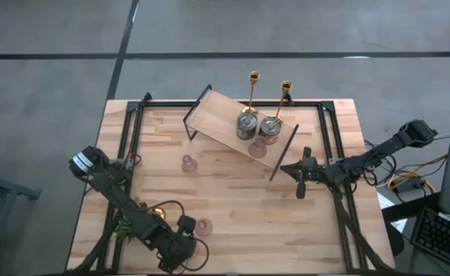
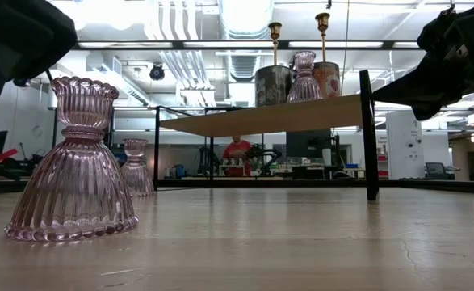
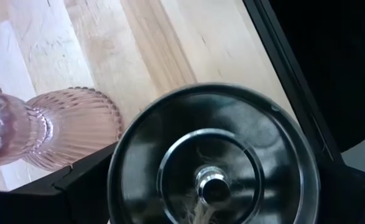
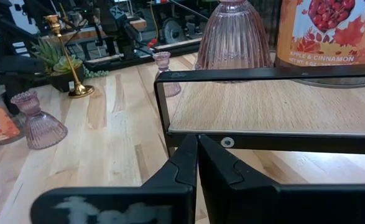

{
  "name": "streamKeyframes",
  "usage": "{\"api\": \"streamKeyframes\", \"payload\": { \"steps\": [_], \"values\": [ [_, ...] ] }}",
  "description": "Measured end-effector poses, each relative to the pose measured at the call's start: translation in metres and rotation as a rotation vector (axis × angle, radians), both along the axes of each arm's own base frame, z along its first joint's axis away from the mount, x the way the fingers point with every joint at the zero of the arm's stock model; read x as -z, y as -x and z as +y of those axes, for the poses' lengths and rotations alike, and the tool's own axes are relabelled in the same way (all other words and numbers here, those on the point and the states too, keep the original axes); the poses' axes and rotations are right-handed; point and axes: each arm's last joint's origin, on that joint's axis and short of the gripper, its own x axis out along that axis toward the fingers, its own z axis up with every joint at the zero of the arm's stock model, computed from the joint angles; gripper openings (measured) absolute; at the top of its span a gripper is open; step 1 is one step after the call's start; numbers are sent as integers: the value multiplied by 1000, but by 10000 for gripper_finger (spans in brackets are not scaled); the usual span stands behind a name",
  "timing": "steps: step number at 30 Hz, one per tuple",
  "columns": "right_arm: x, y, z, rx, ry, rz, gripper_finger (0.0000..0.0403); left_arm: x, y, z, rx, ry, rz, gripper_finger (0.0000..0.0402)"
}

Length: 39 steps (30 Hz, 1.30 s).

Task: Pick & Place candle stick holders
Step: Put the silver scented candle on the shelf aligned with the other silver scented candles

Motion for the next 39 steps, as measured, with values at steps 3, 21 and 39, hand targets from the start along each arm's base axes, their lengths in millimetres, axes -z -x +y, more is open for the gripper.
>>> {"api": "streamKeyframes", "payload": {
  "steps": [3,21,39],
  "values": [
    [0,0,0,0,0,0,8,0,0,0,1,2,-1,399],
    [0,0,0,0,0,0,8,0,-2,2,80,-45,-37,399],
    [0,0,0,0,0,0,8,-3,-6,-1,-71,73,-33,399]
  ]
}}
